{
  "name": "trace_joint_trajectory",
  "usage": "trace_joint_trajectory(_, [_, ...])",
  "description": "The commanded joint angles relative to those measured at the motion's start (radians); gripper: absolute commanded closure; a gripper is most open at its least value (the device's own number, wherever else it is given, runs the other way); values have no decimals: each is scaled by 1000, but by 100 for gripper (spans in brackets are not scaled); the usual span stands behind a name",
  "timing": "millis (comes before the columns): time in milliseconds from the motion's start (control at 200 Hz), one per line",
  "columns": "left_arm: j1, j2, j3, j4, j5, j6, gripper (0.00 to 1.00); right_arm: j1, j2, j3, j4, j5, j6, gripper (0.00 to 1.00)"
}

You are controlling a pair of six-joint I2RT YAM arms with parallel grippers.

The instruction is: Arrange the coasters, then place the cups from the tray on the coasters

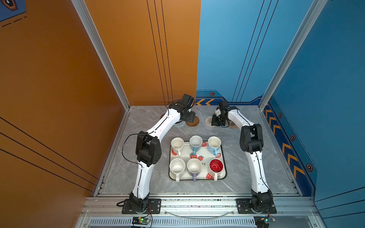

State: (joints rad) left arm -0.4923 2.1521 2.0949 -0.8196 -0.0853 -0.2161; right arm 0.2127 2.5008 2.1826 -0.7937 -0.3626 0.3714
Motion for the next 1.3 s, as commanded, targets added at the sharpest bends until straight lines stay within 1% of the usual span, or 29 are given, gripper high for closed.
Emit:
trace_joint_trajectory(0, [-8, -51, -31, 27, -4, -25, 33, 20, 43, 39, -25, -17, 14, 100])
trace_joint_trajectory(100, [-2, -70, -81, 90, 19, -47, 33, 29, 59, 60, -24, -27, 23, 100])
trace_joint_trajectory(200, [14, -91, -137, 165, 82, -94, 34, 35, 74, 81, -23, -34, 30, 100])
trace_joint_trajectory(280, [21, -105, -164, 203, 107, -114, 34, 38, 81, 94, -23, -42, 37, 100])
trace_joint_trajectory(571, [26, -137, -210, 241, 110, -123, 34, 51, 136, 169, -10, -80, 65, 100])
trace_joint_trajectory(736, [29, -143, -217, 243, 110, -124, 34, 54, 161, 195, 26, -115, 94, 100])
trace_joint_trajectory(987, [31, -147, -223, 249, 113, -127, 34, 58, 187, 236, 49, -128, 115, 100])
trace_joint_trajectory(1297, [31, -153, -245, 269, 133, -138, 34, 57, 222, 269, 126, -151, 168, 100])
